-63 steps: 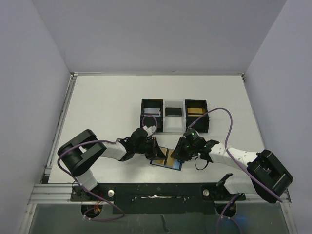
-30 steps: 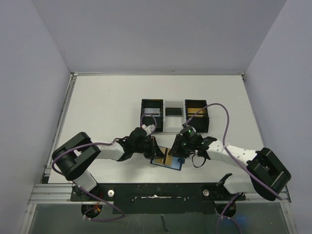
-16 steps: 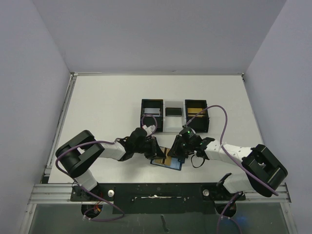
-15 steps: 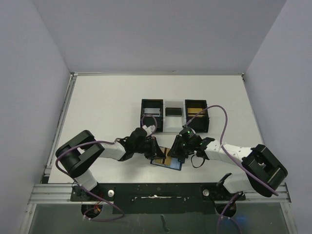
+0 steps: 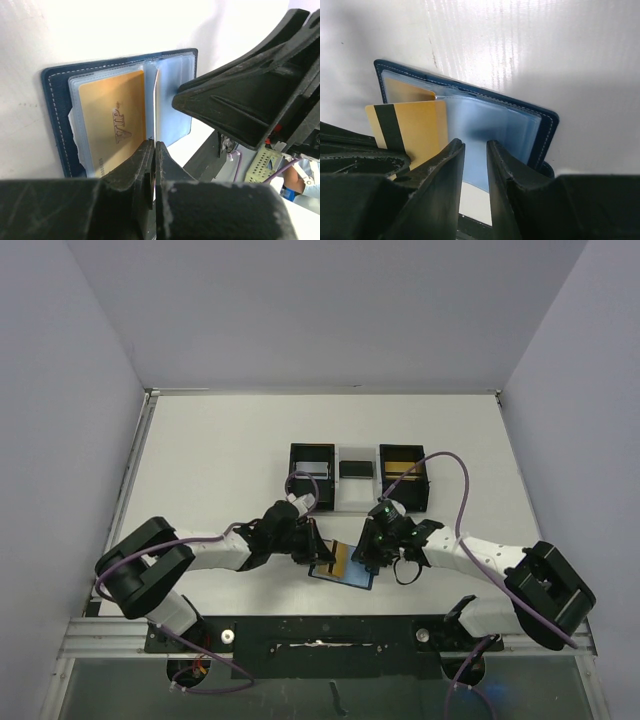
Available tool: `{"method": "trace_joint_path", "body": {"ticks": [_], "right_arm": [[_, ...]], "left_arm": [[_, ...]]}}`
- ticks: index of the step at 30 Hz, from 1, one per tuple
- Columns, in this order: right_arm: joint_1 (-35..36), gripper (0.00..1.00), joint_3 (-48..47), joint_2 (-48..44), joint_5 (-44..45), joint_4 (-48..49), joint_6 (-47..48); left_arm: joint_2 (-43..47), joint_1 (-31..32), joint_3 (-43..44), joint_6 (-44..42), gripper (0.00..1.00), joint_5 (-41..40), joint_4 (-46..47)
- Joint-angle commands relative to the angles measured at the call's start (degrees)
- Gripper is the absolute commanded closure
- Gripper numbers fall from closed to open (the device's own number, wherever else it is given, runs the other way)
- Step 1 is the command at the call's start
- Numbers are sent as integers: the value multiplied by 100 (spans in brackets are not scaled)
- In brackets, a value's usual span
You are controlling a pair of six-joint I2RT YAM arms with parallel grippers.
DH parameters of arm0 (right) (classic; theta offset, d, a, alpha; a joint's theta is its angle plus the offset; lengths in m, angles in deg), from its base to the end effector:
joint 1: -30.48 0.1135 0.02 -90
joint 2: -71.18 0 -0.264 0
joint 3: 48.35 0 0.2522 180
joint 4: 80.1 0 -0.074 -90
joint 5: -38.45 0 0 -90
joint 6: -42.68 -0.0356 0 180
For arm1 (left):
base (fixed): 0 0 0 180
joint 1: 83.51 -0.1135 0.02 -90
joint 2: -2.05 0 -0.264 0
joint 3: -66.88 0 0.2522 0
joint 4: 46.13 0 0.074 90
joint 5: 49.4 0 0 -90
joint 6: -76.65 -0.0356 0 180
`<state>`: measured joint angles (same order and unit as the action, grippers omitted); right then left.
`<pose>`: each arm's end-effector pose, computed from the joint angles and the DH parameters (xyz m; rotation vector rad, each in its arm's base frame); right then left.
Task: Take the credit cards out of the card holder
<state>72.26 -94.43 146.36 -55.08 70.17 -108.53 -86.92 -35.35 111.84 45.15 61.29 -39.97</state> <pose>0.1697 0.1546 0.1523 0.4448 2.7396 0.6590 0.1783 -0.2180 0.1364 -0.0029 2.5793 -1.2884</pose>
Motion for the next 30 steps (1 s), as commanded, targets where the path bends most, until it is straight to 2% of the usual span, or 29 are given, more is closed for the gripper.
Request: {"method": "trace_joint_path", "body": {"ticks": [1,11,16,21,30], "right_arm": [[41,73,-261,-291,294,-464,310],[224,72,-543,-211,-225,387,254],[284,73,-737,88,-268,424,269],[313,72,-743,285,-455,726,246],[375,74,-835,871,-440,563,342]], "left_arm": [[240,-44,123,-185,100,-226,-56],[822,-93,14,-286,100,-604,-374],[861,-114,-12,-313,100,-595,-519],[1187,-147,-1,-316,100,-1196,-1171],[1740,-399,-365,-147,100,-1335,-1122]]}}
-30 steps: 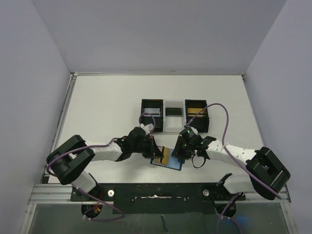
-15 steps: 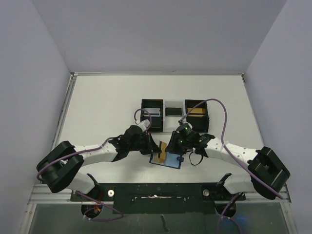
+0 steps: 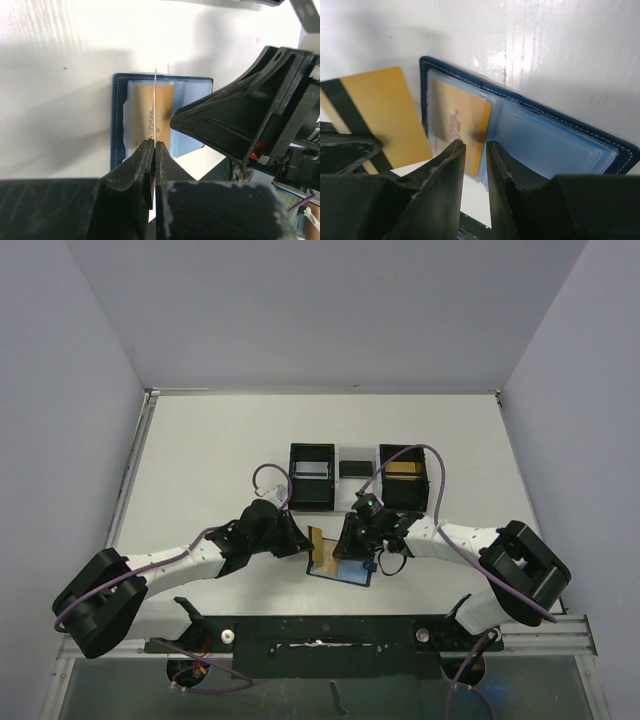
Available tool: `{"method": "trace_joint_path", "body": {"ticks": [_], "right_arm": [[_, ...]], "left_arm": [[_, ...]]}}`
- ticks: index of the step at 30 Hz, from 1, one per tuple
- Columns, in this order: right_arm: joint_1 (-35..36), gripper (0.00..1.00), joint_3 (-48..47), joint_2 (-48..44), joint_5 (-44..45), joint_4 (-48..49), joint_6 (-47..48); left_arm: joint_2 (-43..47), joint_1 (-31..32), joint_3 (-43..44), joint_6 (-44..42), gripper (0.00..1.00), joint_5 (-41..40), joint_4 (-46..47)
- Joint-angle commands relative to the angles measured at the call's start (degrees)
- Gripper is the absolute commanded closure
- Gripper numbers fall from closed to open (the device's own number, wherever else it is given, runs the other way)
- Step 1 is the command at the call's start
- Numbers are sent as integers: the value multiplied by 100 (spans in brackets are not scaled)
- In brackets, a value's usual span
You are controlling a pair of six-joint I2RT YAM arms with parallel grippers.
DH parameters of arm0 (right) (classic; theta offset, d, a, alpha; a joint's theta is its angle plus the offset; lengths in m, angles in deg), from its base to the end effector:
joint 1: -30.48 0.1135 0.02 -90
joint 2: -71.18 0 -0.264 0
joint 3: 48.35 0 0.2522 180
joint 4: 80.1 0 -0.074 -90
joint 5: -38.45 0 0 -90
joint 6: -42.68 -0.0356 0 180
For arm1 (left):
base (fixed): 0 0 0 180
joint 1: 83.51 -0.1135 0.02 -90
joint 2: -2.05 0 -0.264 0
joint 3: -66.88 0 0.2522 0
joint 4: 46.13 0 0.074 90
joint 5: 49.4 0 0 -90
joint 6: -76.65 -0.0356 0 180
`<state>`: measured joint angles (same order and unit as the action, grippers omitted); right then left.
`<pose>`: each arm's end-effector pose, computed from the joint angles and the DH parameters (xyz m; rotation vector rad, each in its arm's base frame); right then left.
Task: Take the credit cards out of the card holder
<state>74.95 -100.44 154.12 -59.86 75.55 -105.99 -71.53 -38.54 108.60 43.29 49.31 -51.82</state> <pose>0.1865 0.1903 0.1565 0.2791 2.7499 0.8032 0.1703 -0.1778 0.1671 -0.1587 2.4631 -1.0603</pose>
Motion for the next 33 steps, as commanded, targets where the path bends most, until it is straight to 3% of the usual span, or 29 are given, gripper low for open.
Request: {"method": "trace_joint_path", "body": {"ticks": [1,7,13,21,29,33], "right_arm": [[138,75,-255,121,193,-130,113],[189,74,-322,26,443,-644,377],[190,65,-481,-474,605,-647,490],[-146,30,-139,-1862,1308,-522,336],[-535,20,1226,-3609,1313,1323,663],[-779,6,1339,-4062,1216,1112,711]], "left_arm": [[226,-92,-59,44,100,-128,70],[315,-111,-142,62,100,-129,158],[487,-111,-201,55,100,-173,265],[964,-129,-336,27,100,-319,359],[1324,-163,-467,-61,100,138,1130],[1396,-164,-493,-1,100,535,1688]]}}
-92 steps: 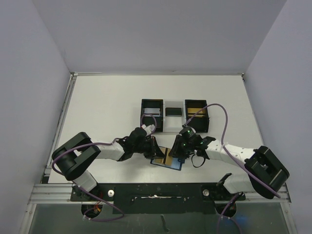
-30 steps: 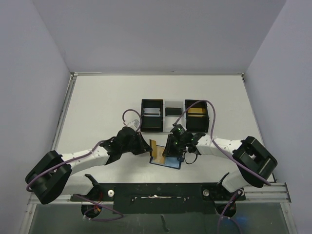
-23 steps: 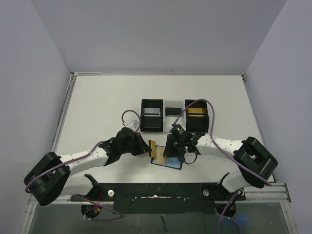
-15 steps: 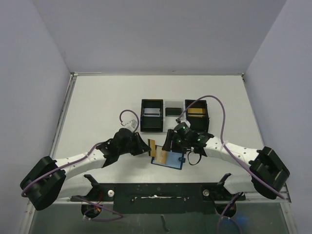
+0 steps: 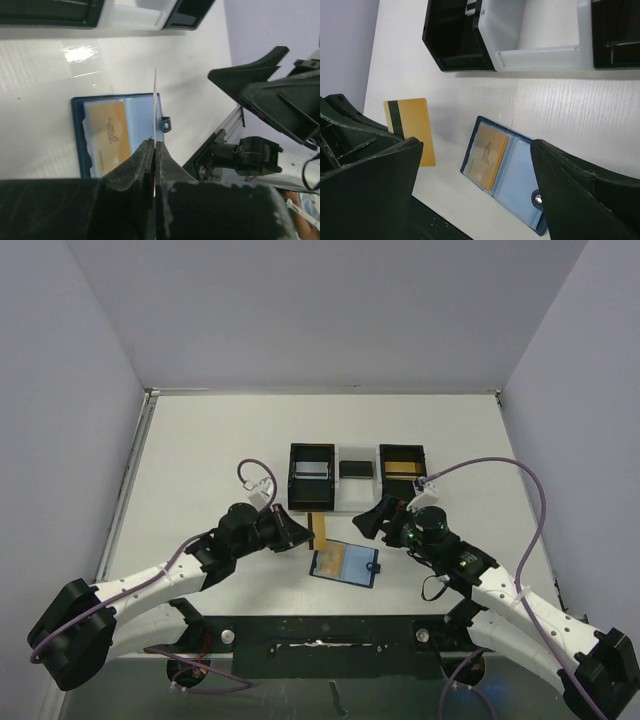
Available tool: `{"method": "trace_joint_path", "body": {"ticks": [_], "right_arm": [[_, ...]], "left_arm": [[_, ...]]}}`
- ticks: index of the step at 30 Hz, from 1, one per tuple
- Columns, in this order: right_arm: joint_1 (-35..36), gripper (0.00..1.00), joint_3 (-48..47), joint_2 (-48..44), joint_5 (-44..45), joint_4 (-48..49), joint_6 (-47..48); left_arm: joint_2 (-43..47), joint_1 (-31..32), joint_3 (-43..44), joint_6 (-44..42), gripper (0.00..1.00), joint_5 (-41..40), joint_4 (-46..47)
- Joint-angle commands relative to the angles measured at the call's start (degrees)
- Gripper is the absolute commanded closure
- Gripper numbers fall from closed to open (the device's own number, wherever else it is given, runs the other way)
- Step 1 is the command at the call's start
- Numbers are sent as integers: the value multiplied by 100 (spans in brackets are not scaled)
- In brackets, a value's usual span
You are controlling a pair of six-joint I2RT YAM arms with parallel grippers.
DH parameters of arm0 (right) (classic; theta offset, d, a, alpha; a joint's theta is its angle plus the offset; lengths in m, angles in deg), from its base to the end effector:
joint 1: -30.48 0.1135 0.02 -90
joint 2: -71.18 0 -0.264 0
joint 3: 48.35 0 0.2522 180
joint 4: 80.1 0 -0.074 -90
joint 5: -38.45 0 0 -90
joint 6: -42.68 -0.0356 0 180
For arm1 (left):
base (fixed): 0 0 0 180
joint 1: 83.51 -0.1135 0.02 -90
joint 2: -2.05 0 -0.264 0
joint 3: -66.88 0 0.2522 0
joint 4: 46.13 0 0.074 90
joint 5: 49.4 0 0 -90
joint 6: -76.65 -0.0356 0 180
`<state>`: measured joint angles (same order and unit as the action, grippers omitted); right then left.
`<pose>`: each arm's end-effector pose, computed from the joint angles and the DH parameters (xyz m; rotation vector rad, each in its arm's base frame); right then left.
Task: Take the credit cards out of the card holder
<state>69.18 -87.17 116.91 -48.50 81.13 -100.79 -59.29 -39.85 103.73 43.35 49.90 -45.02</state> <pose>0.1454 0.1141 0.2247 0.3129 2.1331 0.9366 0.1574 -0.1582 0.1973 -0.1338 2.2119 -1.2321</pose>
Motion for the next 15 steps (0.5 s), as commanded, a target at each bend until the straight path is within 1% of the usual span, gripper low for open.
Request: {"method": "trace_joint_path", "body": {"ticks": [1,3,5,10,12,13,15], "right_arm": [[-269,4,-2,-387,-36,509,243],[-422,3,18,-422,-461,608,335],[-612,3,100,-417,-1056,1007,339],[-1080,4,401,-283,-2477,2138,-70],[-1112,6,412,-201,-2858,2417,-167],[-1112,7,375,-138,-2984,2471,-171],[-1117,11,327,-27,-3237,2643,-234]], "left_arm": [[192,-33,-6,12,100,542,1089],[201,-33,14,25,100,642,1272],[169,-46,32,65,100,753,1500],[-116,-163,138,354,100,1139,2038],[-275,-262,147,535,100,1481,2434],[-352,-326,139,670,100,1688,2809],[-520,-370,126,879,100,1937,3274]]}}
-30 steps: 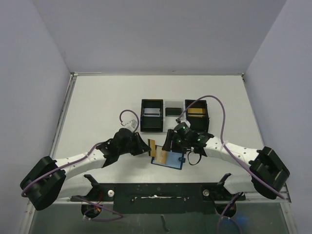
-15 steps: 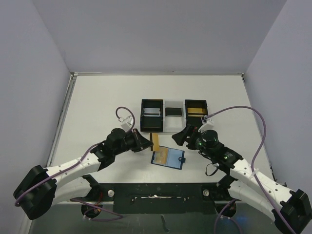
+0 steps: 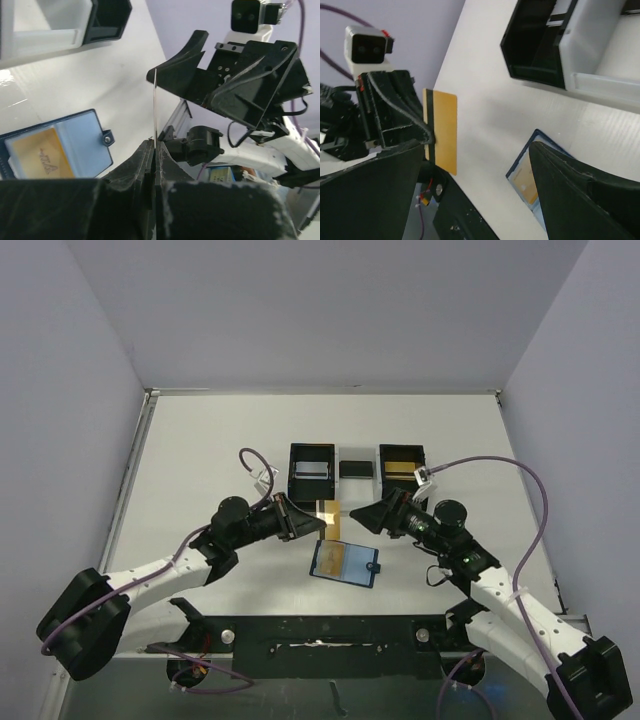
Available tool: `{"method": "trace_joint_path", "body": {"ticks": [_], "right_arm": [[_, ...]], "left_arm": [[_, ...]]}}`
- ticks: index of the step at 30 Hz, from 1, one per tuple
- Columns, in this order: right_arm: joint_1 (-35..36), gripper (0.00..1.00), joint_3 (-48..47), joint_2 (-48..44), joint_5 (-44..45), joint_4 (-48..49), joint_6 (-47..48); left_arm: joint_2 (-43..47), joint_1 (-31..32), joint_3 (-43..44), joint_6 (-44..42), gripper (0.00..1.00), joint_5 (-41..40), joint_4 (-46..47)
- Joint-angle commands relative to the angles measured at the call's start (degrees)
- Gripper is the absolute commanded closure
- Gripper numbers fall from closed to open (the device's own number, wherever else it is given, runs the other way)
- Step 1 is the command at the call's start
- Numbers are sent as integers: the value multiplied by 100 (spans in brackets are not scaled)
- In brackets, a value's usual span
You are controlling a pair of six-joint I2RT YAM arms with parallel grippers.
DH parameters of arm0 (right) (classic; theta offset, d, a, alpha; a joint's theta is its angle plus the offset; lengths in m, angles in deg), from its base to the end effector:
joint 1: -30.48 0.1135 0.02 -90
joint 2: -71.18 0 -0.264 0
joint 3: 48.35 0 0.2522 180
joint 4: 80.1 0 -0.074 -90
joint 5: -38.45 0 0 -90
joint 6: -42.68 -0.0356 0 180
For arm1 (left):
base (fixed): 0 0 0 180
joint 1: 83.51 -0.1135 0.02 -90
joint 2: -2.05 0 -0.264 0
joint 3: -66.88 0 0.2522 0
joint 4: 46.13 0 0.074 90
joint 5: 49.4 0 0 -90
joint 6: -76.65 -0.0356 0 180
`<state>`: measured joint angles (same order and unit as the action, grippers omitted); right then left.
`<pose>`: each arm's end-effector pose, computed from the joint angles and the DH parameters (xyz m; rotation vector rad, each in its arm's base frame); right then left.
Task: Take the credit cards out of the card holder
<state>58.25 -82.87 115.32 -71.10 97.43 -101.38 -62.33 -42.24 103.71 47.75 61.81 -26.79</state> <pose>0.1576 0.0964 0.2327 0.1795 1.9660 1.2899 0.1685 -0.1650 0.2196 -0.0246 2.0029 -1.5663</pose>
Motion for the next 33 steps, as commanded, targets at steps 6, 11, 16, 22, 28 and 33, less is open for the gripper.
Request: {"method": "trace_joint_path", "body": {"ticks": [6,11,16,22,28,33], "right_arm": [[-17,21,-131,526,-1490,1681,-523],[-17,33,-285,901,-1832,1976,-546],[-17,50,-308,1063,-2108,2412,-701],[-12,74,-290,1175,-2460,2853,-876],[-17,90,-276,1172,-2585,2939,-928],[-124,100,-441,832,-2456,2073,-469]], "left_arm": [[-391,-130,109,644,100,967,1970],[-435,-129,27,826,100,1130,2340],[-532,-93,79,859,100,1256,2426],[-631,-85,34,963,100,1295,2618],[-650,-83,31,995,100,1298,2685],[-448,-93,32,784,63,1180,2244]]}}
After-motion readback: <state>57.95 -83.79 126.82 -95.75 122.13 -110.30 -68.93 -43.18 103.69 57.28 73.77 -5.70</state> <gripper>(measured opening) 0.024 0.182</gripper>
